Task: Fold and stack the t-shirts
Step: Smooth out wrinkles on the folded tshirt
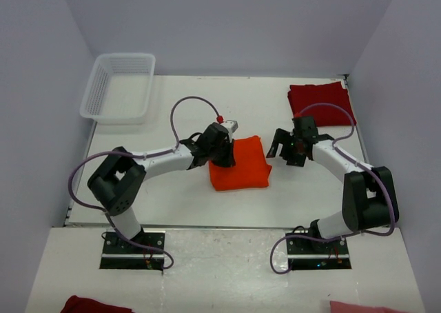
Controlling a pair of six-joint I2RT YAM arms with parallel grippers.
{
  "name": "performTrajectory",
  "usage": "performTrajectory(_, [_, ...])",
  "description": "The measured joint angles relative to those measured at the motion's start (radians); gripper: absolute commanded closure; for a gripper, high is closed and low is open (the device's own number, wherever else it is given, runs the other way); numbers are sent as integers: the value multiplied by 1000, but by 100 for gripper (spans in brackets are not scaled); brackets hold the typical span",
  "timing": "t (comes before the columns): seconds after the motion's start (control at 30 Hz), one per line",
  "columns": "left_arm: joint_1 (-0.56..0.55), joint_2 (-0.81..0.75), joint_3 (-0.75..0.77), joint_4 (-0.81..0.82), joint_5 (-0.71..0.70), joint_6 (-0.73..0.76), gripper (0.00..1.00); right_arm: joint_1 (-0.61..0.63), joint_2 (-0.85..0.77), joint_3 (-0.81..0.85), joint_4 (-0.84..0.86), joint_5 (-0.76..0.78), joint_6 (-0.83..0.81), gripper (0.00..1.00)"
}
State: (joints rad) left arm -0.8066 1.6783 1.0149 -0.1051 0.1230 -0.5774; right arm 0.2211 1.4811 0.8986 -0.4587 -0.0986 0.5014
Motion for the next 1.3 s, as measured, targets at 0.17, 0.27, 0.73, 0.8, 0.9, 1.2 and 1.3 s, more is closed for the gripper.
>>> performTrajectory(0.17, [66,86,57,-61,-21,18,100,-94,-22,-119,118,-190,22,13])
performTrajectory(0.27, [96,89,57,-100,-42,22,100,-99,-22,-122,163,-266,23,14])
performTrajectory(0.73, [136,172,90,-126,-61,22,100,-98,23,-184,264,-371,65,16])
performTrajectory(0.8, [146,187,107,-127,-58,23,100,-98,26,-183,264,-369,68,16])
performTrajectory(0.9, [164,202,122,-125,-48,23,100,-98,45,-183,265,-372,76,17])
performTrajectory(1.2, [204,241,169,-124,-21,40,100,-98,53,-183,272,-393,98,17])
performTrajectory(1.3, [205,242,172,-124,-19,42,100,-98,57,-184,277,-399,108,17])
